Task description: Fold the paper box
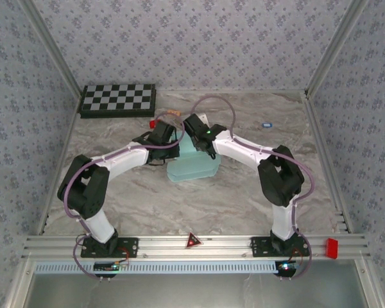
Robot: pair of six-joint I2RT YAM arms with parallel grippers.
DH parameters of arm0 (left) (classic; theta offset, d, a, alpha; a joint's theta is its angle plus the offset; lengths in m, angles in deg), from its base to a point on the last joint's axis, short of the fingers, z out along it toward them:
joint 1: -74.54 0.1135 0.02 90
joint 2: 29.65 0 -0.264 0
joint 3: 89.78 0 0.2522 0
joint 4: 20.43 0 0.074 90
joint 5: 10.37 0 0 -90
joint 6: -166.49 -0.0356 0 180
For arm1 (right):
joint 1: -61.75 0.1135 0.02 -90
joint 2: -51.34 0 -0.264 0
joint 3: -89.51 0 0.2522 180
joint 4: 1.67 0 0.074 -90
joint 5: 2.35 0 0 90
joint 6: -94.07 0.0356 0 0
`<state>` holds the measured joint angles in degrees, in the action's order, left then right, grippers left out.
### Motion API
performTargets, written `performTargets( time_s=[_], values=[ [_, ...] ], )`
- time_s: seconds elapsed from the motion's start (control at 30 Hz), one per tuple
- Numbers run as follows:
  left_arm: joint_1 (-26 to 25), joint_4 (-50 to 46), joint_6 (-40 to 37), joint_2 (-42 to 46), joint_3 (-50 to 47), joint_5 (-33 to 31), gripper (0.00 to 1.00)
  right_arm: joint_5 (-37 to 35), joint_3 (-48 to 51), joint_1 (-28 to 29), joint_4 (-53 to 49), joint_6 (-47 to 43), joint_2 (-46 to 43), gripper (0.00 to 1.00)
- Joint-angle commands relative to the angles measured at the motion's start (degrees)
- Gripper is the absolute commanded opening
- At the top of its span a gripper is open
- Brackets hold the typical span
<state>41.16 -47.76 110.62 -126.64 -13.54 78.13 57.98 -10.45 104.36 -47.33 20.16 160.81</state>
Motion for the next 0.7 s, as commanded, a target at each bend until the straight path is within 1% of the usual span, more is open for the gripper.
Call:
performTargets(
  time_s=[0.0,0.23,0.4,0.53,0.67],
  values=[
    [0.04,-1.38,2.33,-0.94,1.69,-1.92,0.00,2.13,0.73,-0.13,0.35,1.06,-3.99,0.60],
    [-0.23,-3.55,5.39,-1.01,2.95,-5.22,0.00,5.59,1.81,-1.64,-1.58,3.92,-9.40,0.63],
    [-0.28,-2.01,10.28,-0.22,1.90,-6.24,0.00,9.62,4.62,-3.48,-1.60,6.82,-15.34,0.64],
    [-0.28,0.56,18.24,1.79,-0.48,-8.43,0.00,15.50,7.24,-6.13,-1.24,9.11,-20.60,0.64],
    [-0.56,-3.41,27.87,3.26,0.31,-13.51,0.00,19.76,10.98,-8.10,0.32,11.56,-26.12,0.65]
  ],
)
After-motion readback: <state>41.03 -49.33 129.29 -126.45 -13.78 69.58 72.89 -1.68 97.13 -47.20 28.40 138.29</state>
